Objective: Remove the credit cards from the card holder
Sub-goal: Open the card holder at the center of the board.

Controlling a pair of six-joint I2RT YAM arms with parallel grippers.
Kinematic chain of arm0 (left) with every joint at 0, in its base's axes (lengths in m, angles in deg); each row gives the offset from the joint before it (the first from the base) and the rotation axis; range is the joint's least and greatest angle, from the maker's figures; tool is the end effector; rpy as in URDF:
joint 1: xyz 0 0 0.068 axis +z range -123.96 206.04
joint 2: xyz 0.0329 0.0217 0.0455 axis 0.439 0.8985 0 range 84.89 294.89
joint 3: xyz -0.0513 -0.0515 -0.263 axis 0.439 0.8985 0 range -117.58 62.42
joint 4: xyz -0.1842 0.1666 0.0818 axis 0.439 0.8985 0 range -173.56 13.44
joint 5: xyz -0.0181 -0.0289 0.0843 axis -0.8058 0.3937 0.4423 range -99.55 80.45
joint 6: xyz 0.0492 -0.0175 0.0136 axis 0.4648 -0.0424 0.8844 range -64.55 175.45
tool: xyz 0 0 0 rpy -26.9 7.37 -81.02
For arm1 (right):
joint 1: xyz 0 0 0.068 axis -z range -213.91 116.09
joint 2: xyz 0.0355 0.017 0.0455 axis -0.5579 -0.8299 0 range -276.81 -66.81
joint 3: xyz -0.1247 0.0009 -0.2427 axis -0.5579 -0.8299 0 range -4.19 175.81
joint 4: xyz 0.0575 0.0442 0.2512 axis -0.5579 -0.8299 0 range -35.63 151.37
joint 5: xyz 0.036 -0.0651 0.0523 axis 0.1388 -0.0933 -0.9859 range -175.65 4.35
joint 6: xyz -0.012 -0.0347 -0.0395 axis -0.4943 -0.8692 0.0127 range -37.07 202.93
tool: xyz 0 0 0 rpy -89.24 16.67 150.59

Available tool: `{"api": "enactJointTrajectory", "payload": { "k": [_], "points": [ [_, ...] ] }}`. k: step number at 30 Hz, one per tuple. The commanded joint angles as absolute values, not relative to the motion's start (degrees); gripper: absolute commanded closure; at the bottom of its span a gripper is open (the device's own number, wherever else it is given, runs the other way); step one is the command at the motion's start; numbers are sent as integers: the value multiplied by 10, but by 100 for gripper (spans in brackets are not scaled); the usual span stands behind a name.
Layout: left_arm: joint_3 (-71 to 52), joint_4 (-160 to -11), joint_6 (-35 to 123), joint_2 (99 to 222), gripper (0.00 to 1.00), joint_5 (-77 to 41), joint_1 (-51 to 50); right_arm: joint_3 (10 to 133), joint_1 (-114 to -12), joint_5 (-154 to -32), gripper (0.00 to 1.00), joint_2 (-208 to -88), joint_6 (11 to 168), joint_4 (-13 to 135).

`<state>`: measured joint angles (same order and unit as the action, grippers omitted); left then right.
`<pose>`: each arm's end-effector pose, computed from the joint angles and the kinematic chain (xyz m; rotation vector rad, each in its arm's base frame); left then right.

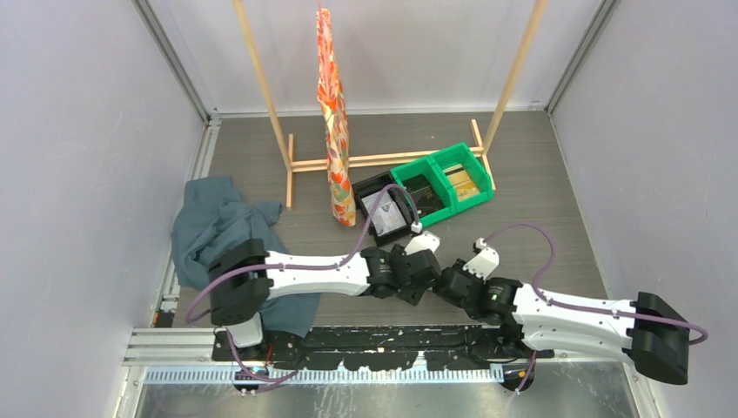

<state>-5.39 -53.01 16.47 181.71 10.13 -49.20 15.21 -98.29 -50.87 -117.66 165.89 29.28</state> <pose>0.1006 -0.3346 0.2166 0.6793 2.4613 -0.3424 0.0788 0.1170 0.1492 0.5659 2.3567 0.3324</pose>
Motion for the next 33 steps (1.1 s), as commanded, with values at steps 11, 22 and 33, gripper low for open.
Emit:
{"api": "enactJointTrajectory", "payload": {
  "k": [11, 22, 33],
  "points": [
    [-80, -598, 156, 1892, 37, 115, -508, 62, -982, -505, 69, -935, 1739, 233],
    [-119, -566, 151, 1956, 48, 168, -508, 71, -982, -503, 69, -895, 1735, 178],
    [-99, -570, 138, 1938, 88, 177, -507, 76, -982, -506, 69, -917, 1727, 203]
  ]
}}
